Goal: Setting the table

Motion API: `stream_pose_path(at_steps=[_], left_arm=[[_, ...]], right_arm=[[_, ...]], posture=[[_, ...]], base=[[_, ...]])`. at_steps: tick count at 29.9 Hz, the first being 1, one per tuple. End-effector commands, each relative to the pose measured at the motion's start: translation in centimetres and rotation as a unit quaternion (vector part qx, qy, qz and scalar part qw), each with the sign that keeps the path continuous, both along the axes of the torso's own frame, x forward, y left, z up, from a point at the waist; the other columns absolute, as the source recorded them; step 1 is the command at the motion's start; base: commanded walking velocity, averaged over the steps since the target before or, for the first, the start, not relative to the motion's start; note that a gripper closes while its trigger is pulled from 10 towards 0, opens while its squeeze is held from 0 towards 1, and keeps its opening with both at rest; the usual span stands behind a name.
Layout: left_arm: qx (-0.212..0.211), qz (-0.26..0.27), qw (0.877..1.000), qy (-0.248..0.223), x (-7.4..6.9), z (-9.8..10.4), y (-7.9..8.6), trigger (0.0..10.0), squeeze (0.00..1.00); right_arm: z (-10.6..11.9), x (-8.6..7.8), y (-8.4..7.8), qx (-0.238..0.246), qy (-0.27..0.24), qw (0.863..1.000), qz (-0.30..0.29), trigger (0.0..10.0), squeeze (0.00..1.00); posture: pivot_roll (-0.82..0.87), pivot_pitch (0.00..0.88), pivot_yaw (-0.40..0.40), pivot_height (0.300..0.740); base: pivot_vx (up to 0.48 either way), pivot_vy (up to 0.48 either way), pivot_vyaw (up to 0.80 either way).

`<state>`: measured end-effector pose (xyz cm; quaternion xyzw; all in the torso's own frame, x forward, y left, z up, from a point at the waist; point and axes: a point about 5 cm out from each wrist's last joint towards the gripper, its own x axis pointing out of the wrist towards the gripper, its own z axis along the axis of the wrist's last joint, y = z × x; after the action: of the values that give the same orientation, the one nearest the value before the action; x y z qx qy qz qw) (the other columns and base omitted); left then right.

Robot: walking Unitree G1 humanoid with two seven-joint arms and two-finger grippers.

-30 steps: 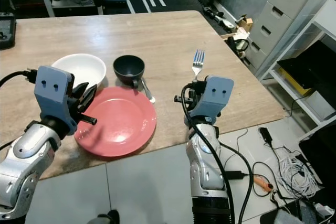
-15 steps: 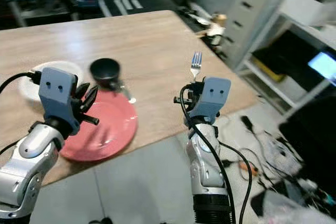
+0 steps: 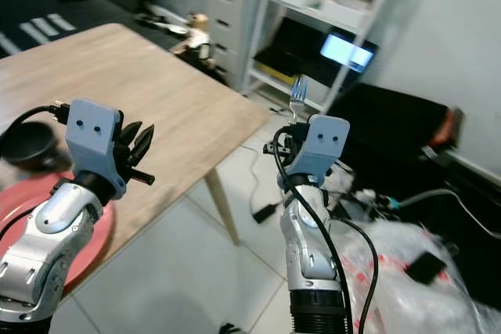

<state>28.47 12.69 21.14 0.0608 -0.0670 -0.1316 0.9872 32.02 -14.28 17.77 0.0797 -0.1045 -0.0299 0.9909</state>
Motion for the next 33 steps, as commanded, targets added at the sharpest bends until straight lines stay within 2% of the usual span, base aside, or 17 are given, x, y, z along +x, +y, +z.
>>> stream_pose_path(at_steps=[1,33], left_arm=[[0.004,-0.003,1.0,-0.002,0.07,-0.11,-0.19,10.0,0.0],[0.004,-0.017,1.0,-0.001,0.22,-0.2,-0.74,10.0,0.0]], right_arm=[[-0.34,-0.07,-0.27,0.0,0.003,1.0,-0.006,10.0,0.0],[-0.82,-0.1,-0.36,-0.004,0.014,1.0,-0.013,10.0,0.0]], posture=[[0.07,0.05,0.018,0.74],[0.06,0.055,0.023,0.74]], base=[[0.0,0.0,-0.8],[0.0,0.0,-0.8]])
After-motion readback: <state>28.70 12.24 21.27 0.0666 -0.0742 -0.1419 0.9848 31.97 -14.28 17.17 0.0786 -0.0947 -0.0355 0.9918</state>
